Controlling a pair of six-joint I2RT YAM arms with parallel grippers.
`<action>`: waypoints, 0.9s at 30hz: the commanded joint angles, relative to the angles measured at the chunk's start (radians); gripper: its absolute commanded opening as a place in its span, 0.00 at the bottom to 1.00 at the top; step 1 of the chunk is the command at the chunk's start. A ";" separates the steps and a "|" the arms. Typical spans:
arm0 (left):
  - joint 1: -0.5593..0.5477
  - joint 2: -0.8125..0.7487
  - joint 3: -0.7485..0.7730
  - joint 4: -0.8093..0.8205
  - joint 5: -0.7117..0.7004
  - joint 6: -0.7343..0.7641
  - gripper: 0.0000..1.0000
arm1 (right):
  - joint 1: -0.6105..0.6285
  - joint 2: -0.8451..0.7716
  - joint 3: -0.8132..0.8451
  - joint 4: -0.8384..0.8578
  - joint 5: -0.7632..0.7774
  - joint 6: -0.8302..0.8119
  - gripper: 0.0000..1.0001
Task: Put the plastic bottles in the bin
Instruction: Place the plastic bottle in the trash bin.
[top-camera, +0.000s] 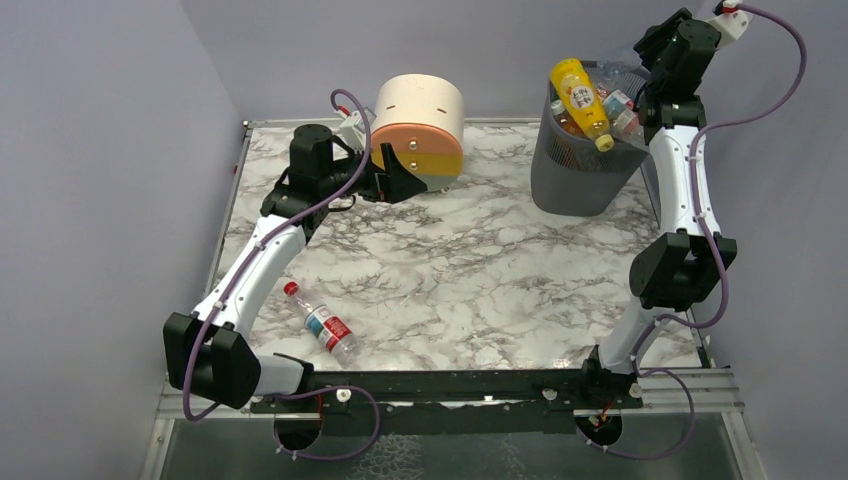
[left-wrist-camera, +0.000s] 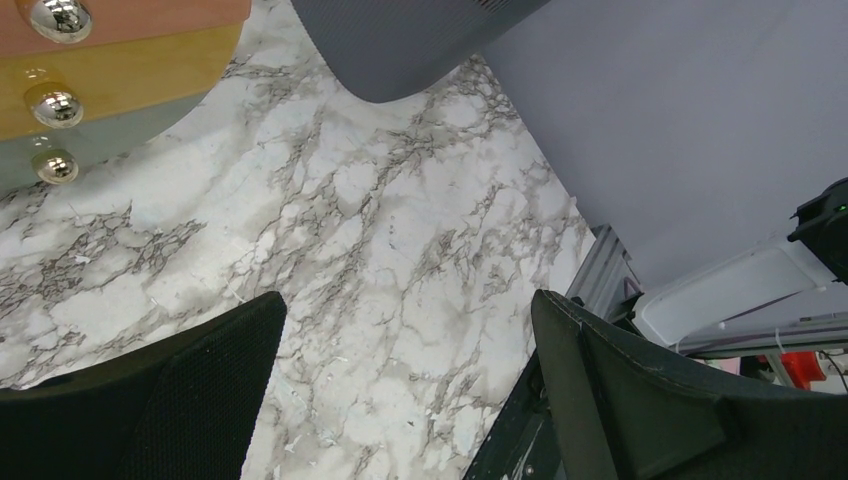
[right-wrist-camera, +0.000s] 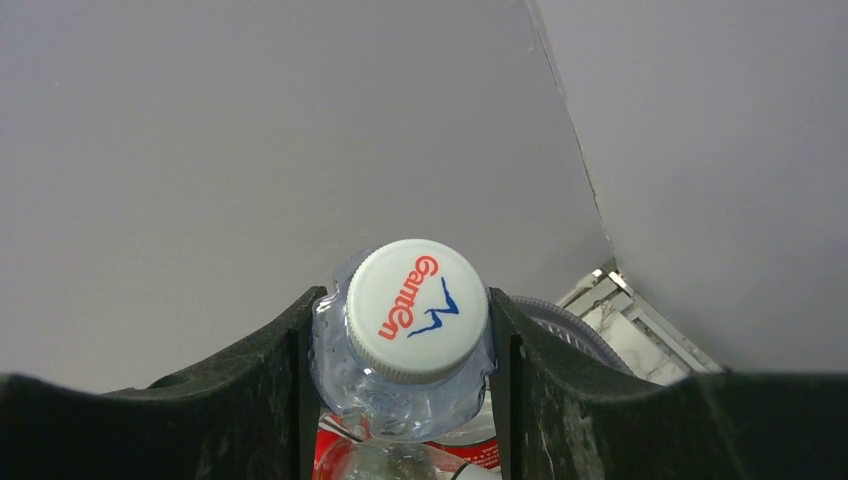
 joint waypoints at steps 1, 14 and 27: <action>0.007 0.010 -0.008 0.039 0.034 0.001 0.99 | 0.012 0.032 0.019 -0.069 0.003 -0.051 0.26; 0.007 0.026 -0.008 0.051 0.039 -0.010 0.99 | 0.067 0.154 0.146 -0.191 0.006 -0.119 0.26; 0.008 0.030 -0.002 0.051 0.039 -0.012 0.99 | 0.083 0.093 0.050 -0.158 0.031 -0.141 0.50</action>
